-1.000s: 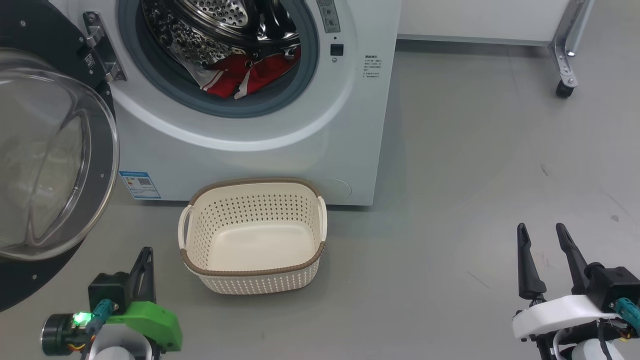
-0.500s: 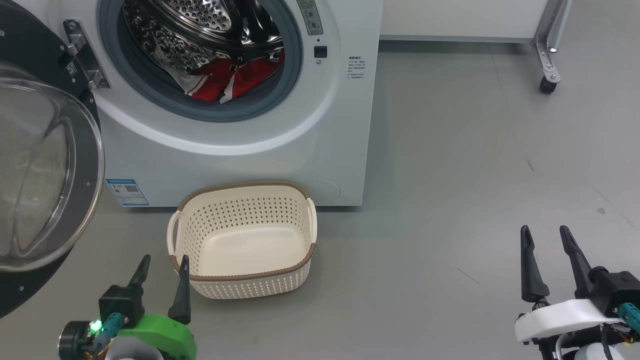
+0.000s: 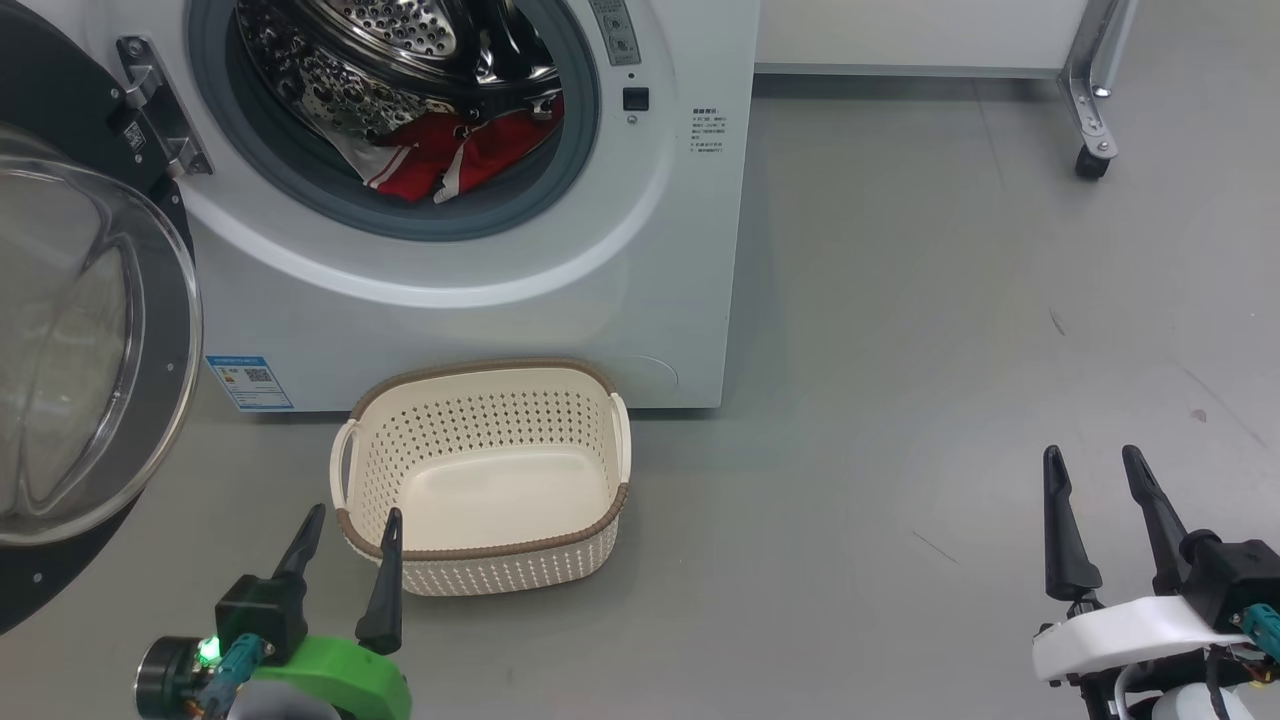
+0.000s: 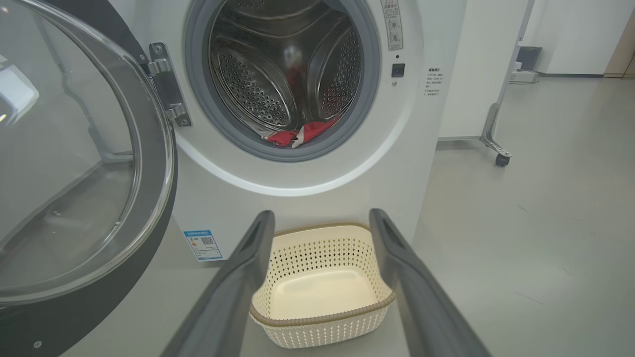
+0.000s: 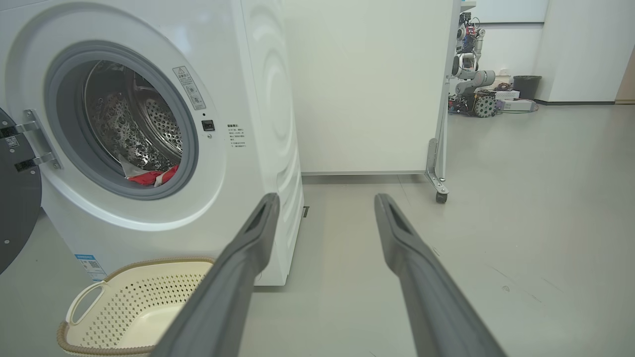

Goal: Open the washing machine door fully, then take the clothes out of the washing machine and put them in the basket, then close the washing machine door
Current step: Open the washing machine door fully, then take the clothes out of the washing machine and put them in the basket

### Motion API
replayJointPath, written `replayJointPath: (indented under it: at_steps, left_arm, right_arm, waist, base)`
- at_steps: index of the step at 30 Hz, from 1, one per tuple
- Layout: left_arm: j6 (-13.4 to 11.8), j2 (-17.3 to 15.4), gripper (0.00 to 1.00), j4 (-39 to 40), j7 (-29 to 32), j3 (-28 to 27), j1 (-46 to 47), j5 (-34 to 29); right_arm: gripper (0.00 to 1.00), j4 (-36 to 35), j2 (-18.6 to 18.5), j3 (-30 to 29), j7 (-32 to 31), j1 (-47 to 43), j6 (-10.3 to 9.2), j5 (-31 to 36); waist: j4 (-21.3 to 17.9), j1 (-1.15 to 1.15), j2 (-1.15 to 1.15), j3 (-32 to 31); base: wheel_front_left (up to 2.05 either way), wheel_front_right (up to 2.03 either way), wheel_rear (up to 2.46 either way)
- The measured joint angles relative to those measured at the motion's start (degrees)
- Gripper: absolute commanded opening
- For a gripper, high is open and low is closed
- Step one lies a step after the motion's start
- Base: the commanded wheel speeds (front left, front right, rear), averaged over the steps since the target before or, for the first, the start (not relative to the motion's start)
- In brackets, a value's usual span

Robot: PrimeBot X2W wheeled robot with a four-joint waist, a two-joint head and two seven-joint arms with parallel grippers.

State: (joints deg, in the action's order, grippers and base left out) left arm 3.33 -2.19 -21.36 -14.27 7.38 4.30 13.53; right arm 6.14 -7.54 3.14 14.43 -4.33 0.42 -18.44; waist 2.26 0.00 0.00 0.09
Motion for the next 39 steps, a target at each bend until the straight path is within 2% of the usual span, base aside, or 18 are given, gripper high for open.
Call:
replayJointPath:
  at_steps: [33, 39]
  left_arm:
    - [-1.0, 0.0, 1.00, 4.4, 0.0, 0.2, -1.9, 1.5]
    - [-0.8, 0.0, 1.00, 4.8, 0.0, 0.1, -2.0, 4.3]
  right_arm:
    - [1.00, -0.9, 0.3, -0.3, 0.0, -0.3, 0.10, 0.7]
    - [1.00, -0.9, 0.4, -0.3, 0.0, -0.3, 0.11, 0.9]
  waist:
    - [-0.1, 0.00, 0.00, 1.0]
    - [-0.1, 0.00, 0.00, 1.3]
  base:
    - [0.00, 0.00, 0.00]
    - [0.02, -0.02, 0.00]
